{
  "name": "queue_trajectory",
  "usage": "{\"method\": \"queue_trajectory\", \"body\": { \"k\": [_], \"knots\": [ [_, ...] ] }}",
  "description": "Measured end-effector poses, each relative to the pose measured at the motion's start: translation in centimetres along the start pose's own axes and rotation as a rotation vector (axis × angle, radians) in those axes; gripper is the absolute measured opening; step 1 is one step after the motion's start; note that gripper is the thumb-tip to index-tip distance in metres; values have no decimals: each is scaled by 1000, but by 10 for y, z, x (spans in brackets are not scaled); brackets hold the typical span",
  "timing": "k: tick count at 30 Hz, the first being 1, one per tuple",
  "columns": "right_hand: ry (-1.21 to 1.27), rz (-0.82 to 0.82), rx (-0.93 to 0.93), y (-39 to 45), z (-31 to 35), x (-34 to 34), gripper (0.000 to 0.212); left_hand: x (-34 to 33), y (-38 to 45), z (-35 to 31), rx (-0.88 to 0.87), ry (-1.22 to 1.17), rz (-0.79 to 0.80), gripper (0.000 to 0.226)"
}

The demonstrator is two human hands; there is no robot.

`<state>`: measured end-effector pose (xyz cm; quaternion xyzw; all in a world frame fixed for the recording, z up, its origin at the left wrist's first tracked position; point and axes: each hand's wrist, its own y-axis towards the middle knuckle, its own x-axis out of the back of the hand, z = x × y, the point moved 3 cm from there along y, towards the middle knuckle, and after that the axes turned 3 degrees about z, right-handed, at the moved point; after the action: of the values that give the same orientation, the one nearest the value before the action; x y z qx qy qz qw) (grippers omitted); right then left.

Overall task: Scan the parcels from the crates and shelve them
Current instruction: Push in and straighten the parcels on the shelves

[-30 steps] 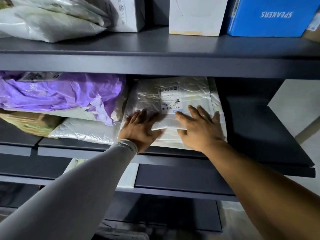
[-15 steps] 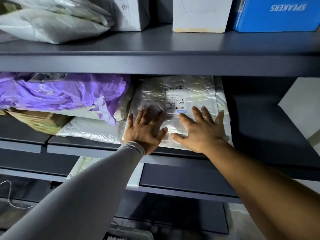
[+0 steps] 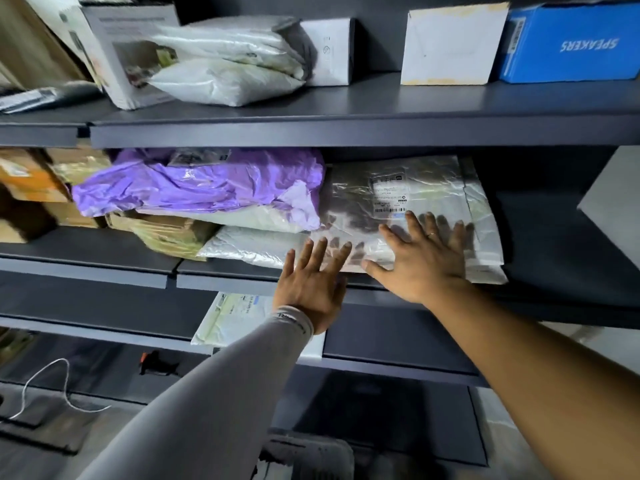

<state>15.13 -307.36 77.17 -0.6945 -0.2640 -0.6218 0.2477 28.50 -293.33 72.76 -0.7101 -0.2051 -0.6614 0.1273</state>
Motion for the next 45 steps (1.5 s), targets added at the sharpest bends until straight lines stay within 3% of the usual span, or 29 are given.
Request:
{"method": "queue_trajectory", "body": {
  "k": [8,23,33,39,45],
  "knots": [
    [-15,-6,-37,-89,74,-2,85,-9,-96,56,-142,6,67,70],
    [-16,207,34,-130,195,-112,75,-111,-181,186,-49,-28,323,72],
    [69,236,110,-87,242,-240,74,-213,-150,240,50,-39,378,75],
    [97,132,167,-24,255,-305,76,-259,-81,280,136,-23,269,92],
    [117,69,131,36,259,-335,99,-293,-35,299,186,-37,228,111]
  ]
}}
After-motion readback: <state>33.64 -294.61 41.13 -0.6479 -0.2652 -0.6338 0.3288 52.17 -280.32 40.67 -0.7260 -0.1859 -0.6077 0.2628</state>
